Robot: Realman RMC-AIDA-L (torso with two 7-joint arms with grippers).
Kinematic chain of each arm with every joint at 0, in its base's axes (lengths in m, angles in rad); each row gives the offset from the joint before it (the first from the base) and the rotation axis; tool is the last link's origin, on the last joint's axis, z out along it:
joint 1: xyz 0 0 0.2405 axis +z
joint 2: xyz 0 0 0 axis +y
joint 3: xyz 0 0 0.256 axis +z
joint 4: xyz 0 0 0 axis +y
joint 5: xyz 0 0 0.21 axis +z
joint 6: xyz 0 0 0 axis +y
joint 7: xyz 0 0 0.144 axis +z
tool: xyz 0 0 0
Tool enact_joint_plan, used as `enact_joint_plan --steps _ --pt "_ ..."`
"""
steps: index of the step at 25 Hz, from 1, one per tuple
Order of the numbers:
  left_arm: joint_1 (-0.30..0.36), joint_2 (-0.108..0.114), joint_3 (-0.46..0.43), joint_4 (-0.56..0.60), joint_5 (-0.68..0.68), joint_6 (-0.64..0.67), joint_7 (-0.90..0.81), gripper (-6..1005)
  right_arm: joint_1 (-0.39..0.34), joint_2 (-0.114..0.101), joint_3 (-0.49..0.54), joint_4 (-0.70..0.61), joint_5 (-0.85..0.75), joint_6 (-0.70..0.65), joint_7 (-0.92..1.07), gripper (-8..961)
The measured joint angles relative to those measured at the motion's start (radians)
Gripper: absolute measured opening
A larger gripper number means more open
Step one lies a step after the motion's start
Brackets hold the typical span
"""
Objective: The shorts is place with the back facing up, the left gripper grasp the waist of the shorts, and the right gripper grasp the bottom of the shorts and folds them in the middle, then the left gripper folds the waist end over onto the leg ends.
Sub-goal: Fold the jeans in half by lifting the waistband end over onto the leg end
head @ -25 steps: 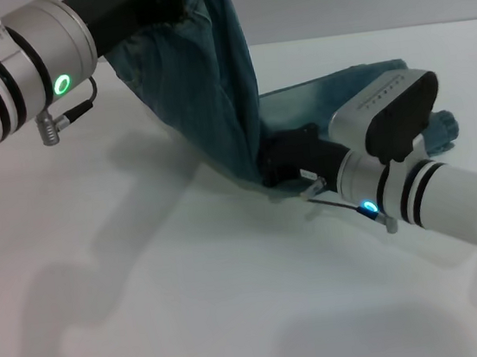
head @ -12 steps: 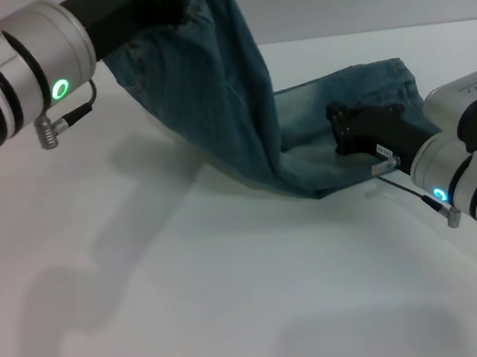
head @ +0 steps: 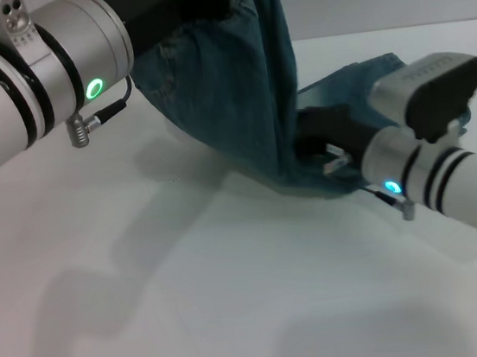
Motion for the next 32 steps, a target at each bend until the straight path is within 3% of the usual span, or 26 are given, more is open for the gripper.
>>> enact_joint_plan --steps 11,16,20,26,32 --pt "-0.013 -0.002 0.001 0.002 -0.001 0.003 0.009 44 0.087 0.003 -0.150 0.070 0.000 -0.109 0.071 68" --pt "-0.011 -0.002 0.003 0.016 -0.007 0.008 0.009 45 0.094 0.004 -0.146 0.056 0.001 -0.138 0.064 73" --pt "-0.008 -0.002 0.009 0.041 -0.008 0.026 0.009 44 0.041 -0.002 -0.048 0.026 -0.005 -0.132 -0.016 76" --pt "-0.019 -0.002 0.045 0.077 -0.011 0.067 0.010 44 -0.135 -0.014 0.201 0.086 -0.008 -0.124 -0.243 82" --pt "-0.063 -0.004 0.117 0.132 -0.019 0.135 0.011 48 -0.280 -0.020 0.379 0.176 -0.009 -0.122 -0.287 88"
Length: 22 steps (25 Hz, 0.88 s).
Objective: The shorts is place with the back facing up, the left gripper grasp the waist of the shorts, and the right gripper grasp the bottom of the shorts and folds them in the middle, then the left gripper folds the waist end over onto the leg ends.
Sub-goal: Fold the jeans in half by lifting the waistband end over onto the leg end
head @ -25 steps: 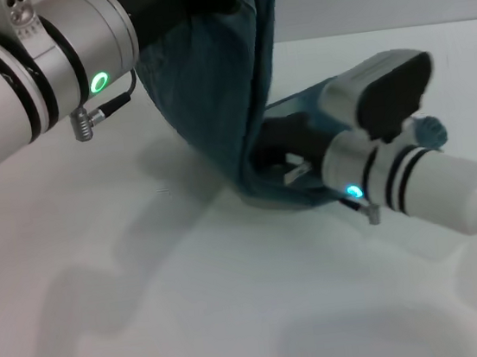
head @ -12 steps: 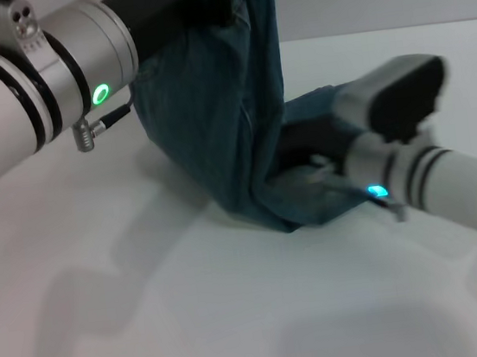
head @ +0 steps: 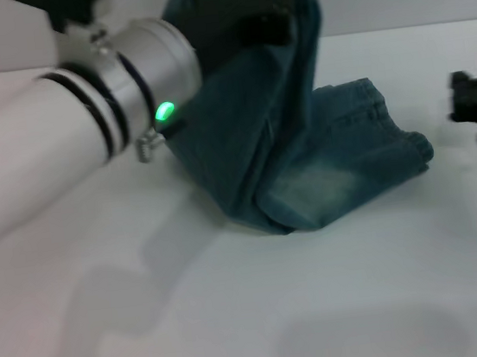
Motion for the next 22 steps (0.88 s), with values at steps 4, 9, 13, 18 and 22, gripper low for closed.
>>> enact_joint_plan --steps 4,9,13,18,22 --pt "-0.053 -0.001 0.082 0.092 -0.036 0.094 0.000 59 -0.084 -0.005 0.046 0.056 -0.002 0.001 -0.002 92" --pt "-0.130 -0.005 0.211 0.254 -0.086 0.256 -0.008 72 -0.162 0.004 0.105 0.108 -0.052 0.012 -0.002 97" --pt "-0.204 -0.011 0.390 0.427 -0.097 0.502 -0.017 83 -0.202 0.008 0.131 0.129 -0.067 0.026 0.006 100" --pt "-0.247 -0.015 0.477 0.522 -0.097 0.649 -0.082 96 -0.214 0.008 0.126 0.134 -0.068 0.034 0.009 105" --pt "-0.243 -0.011 0.486 0.534 -0.088 0.699 -0.128 177 -0.210 0.007 0.117 0.125 -0.069 0.035 0.006 109"
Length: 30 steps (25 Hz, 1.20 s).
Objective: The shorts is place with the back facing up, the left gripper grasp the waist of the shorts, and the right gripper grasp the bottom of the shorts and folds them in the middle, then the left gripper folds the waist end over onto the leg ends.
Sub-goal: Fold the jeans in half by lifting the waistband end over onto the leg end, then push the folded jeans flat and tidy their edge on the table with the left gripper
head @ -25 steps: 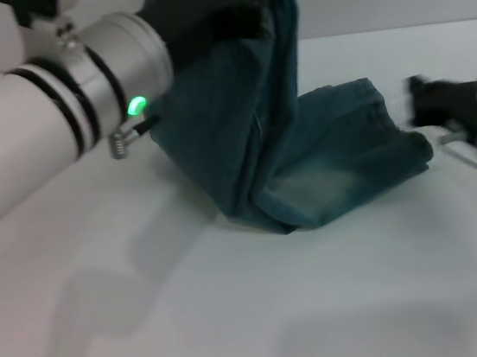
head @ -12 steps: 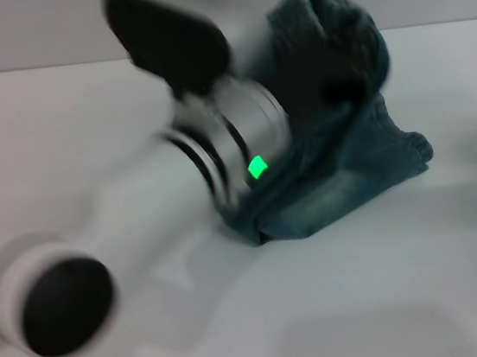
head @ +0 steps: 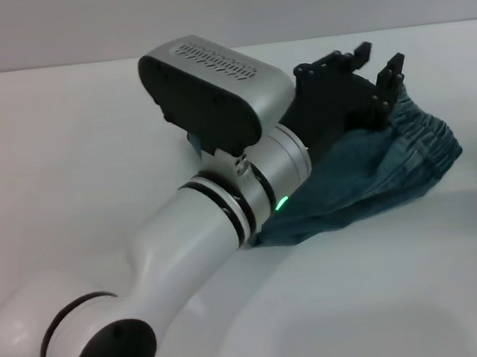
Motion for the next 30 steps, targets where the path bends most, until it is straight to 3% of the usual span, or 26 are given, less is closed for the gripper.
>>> enact_joint_plan --steps 7,9,12,13,14,15,18,25,30 --pt "0.038 0.004 0.008 0.025 0.001 0.030 0.003 319 -0.034 0.001 -0.004 -0.006 -0.012 0.070 -0.001 116" --pt "0.057 0.005 0.018 0.049 0.005 0.051 0.004 414 -0.055 0.004 -0.004 -0.013 -0.028 0.129 -0.002 118" --pt "0.092 0.006 0.084 0.145 0.063 0.197 -0.002 556 -0.081 0.006 -0.004 -0.027 -0.036 0.199 -0.001 120" --pt "0.100 0.003 0.115 0.198 0.092 0.279 -0.015 560 -0.086 0.007 -0.005 -0.035 -0.037 0.219 -0.001 121" --pt "0.100 0.003 0.115 0.198 0.092 0.279 -0.015 564 -0.088 0.007 -0.008 -0.047 -0.037 0.238 0.001 122" --pt "0.102 -0.001 0.170 0.288 0.116 0.410 -0.066 568 -0.089 0.008 -0.011 -0.058 -0.037 0.255 0.002 123" --pt "0.090 -0.002 0.198 0.341 0.119 0.453 -0.155 435 -0.078 0.008 -0.024 -0.096 -0.037 0.294 0.003 126" --pt "0.079 0.002 0.257 0.398 0.136 0.398 -0.326 120 -0.067 0.006 -0.027 -0.106 -0.037 0.299 0.004 133" --pt "0.067 0.000 0.265 0.423 0.138 0.338 -0.405 65 -0.057 0.005 -0.027 -0.106 -0.037 0.293 0.004 138"
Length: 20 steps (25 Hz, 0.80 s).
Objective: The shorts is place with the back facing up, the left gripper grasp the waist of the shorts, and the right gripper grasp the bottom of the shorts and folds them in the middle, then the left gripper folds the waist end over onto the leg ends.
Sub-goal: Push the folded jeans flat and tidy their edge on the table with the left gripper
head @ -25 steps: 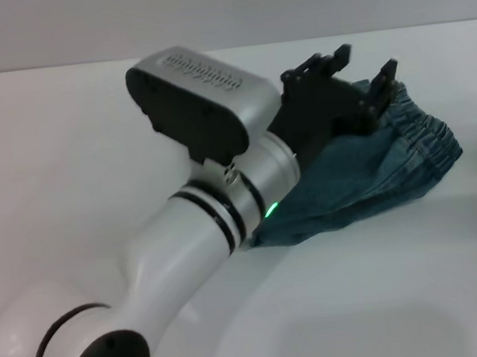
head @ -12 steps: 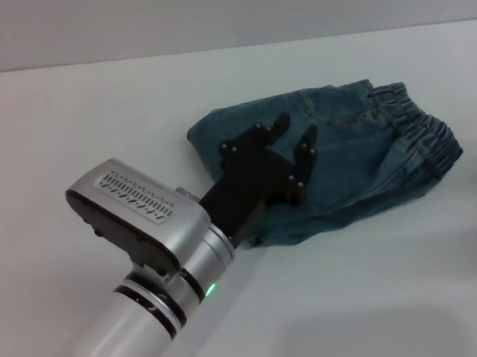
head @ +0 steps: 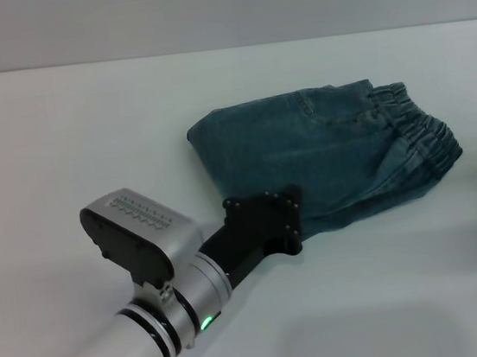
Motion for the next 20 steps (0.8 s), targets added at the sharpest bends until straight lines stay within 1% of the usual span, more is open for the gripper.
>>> enact_joint_plan --steps 4,6,13,14,15,17,20 --pt "-0.017 0.000 -0.018 0.037 0.000 -0.018 -0.051 20 0.007 0.000 0.000 0.000 0.000 -0.001 0.000 141" --pt "-0.036 0.000 -0.032 0.061 0.001 -0.035 -0.079 -2 0.009 0.000 0.001 0.000 0.000 -0.001 0.000 143" --pt "-0.121 -0.001 -0.067 0.173 -0.002 -0.049 -0.113 21 0.007 0.000 0.002 0.007 0.003 -0.001 0.001 150" --pt "-0.121 -0.001 -0.067 0.173 -0.002 -0.049 -0.113 25 0.006 0.000 0.002 0.007 0.005 -0.001 0.001 151" --pt "-0.146 -0.002 -0.074 0.209 -0.001 -0.050 -0.138 28 0.005 0.000 0.002 0.007 0.006 -0.001 0.001 152" --pt "-0.176 -0.003 -0.076 0.247 -0.001 -0.050 -0.163 35 0.003 0.000 0.001 0.008 0.008 0.000 0.001 154" --pt "-0.182 0.000 -0.077 0.246 -0.001 -0.041 -0.164 45 0.002 0.001 0.000 0.008 0.008 0.000 0.001 157"
